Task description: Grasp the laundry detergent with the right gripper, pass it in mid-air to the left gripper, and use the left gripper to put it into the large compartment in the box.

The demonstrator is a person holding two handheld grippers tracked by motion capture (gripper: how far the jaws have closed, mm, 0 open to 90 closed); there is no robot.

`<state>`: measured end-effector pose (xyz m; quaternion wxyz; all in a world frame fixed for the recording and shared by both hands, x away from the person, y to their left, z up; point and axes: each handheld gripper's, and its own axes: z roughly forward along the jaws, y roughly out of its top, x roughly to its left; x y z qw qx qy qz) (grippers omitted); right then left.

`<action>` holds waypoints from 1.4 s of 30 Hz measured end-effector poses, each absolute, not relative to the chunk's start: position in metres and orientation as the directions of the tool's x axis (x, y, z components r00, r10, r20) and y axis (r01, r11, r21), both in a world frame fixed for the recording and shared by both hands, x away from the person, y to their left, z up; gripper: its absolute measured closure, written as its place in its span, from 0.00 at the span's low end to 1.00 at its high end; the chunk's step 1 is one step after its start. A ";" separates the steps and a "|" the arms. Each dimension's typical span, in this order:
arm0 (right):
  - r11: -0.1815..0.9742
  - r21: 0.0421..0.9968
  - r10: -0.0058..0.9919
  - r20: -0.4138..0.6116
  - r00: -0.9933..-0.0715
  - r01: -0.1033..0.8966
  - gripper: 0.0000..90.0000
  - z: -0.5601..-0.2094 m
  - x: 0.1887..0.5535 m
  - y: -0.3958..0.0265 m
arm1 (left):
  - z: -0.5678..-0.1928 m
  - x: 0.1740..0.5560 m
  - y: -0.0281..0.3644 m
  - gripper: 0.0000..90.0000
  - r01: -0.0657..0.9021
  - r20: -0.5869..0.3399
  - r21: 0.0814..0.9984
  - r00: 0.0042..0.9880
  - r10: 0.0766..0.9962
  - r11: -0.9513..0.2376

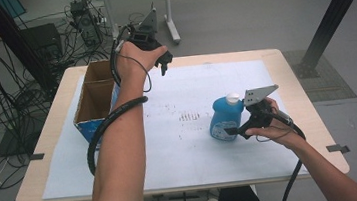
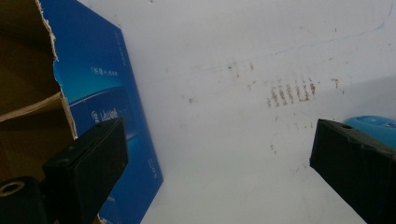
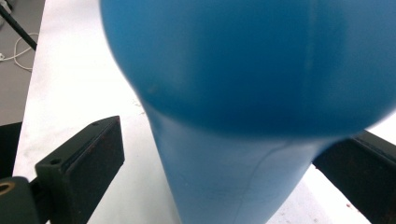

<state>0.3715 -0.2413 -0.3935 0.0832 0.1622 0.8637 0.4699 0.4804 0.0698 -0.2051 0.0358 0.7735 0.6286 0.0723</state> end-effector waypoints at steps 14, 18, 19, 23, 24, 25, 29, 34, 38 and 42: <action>0.499 0.844 0.367 0.000 -0.930 0.197 0.05 -0.397 0.371 -0.241 | -0.207 0.480 0.070 0.05 0.967 0.066 0.144 0.201 0.977 -0.208; 0.500 0.843 0.368 0.001 -0.930 0.199 0.05 -0.398 0.371 -0.240 | -0.206 0.480 0.070 0.05 0.967 0.069 0.144 0.203 0.977 -0.211; 0.501 0.843 0.368 0.000 -0.930 0.198 0.06 -0.398 0.370 -0.240 | -0.206 0.480 0.070 0.05 0.967 0.070 0.146 0.202 0.977 -0.210; 0.495 0.848 0.363 -0.004 -0.932 0.189 0.08 -0.399 0.369 -0.239 | -0.205 0.480 0.070 0.05 0.967 0.069 0.144 0.202 0.977 -0.211; 0.497 0.847 0.362 -0.004 -0.932 0.190 0.09 -0.400 0.369 -0.239 | -0.205 0.480 0.070 0.05 0.967 0.069 0.143 0.203 0.977 -0.211; 0.497 0.846 0.361 0.001 -0.933 0.194 0.10 -0.402 0.369 -0.238 | -0.206 0.480 0.070 0.05 0.966 0.070 0.143 0.205 0.976 -0.214; 0.493 0.848 0.360 0.006 -0.933 0.196 0.15 -0.405 0.369 -0.238 | -0.206 0.480 0.071 0.05 0.967 0.069 0.142 0.204 0.976 -0.212; 0.493 0.848 0.360 0.005 -0.933 0.194 0.23 -0.407 0.370 -0.239 | -0.206 0.480 0.071 0.05 0.967 0.069 0.141 0.203 0.977 -0.211; 0.494 0.849 0.353 0.002 -0.936 0.188 0.33 -0.406 0.371 -0.239 | -0.207 0.480 0.071 0.05 0.968 0.069 0.143 0.199 0.978 -0.207; 0.500 0.846 0.353 -0.003 -0.935 0.186 0.41 -0.407 0.371 -0.238 | -0.207 0.481 0.071 0.06 0.967 0.071 0.140 0.202 0.977 -0.211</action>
